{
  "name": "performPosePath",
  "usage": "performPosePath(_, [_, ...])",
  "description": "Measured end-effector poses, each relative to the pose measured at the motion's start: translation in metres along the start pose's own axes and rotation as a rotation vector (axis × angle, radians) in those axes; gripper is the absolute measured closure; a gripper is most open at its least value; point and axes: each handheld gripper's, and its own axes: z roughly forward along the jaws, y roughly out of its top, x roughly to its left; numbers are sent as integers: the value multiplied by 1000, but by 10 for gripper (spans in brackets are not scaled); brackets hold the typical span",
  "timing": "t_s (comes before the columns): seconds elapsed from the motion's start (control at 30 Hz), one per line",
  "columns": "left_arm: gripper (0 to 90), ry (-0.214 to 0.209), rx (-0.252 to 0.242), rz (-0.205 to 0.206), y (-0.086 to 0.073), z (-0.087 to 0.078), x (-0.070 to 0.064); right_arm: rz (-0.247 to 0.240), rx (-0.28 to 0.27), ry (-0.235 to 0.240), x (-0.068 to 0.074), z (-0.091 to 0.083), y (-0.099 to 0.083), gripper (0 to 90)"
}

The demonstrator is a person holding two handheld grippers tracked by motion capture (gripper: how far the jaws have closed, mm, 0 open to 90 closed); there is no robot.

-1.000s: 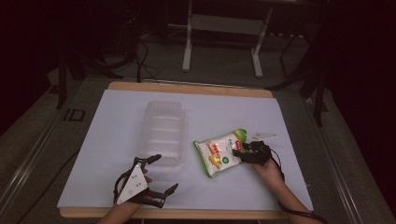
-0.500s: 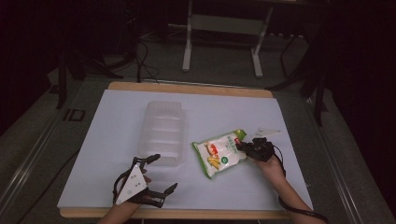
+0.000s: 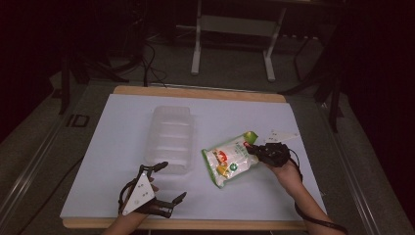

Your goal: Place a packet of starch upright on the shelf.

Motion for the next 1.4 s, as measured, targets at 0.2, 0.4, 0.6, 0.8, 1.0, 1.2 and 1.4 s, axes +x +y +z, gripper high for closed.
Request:
performPosePath(0.2, [9, -7, -8, -2, 1, 1, 1, -58, -31, 14, 8, -12, 12, 853])
performPosePath(0.4, [10, -50, -8, -48, 7, 2, 6, -138, -70, 11, 17, -29, 28, 853])
performPosePath(0.6, [13, -86, 26, -71, 20, 2, 9, -203, -89, 32, 19, -47, 40, 853])
performPosePath(0.8, [13, -174, 95, -110, 40, 9, 12, -270, -91, 46, 27, -62, 50, 854])
performPosePath(1.0, [13, -235, 79, -161, 58, 24, 24, -321, -111, 69, 37, -77, 60, 855])
performPosePath(1.2, [12, -257, 81, -182, 69, 41, 38, -365, -146, 105, 48, -90, 68, 855])
performPosePath(1.4, [12, -306, 90, -199, 76, 61, 48, -381, -189, 138, 56, -98, 76, 855])
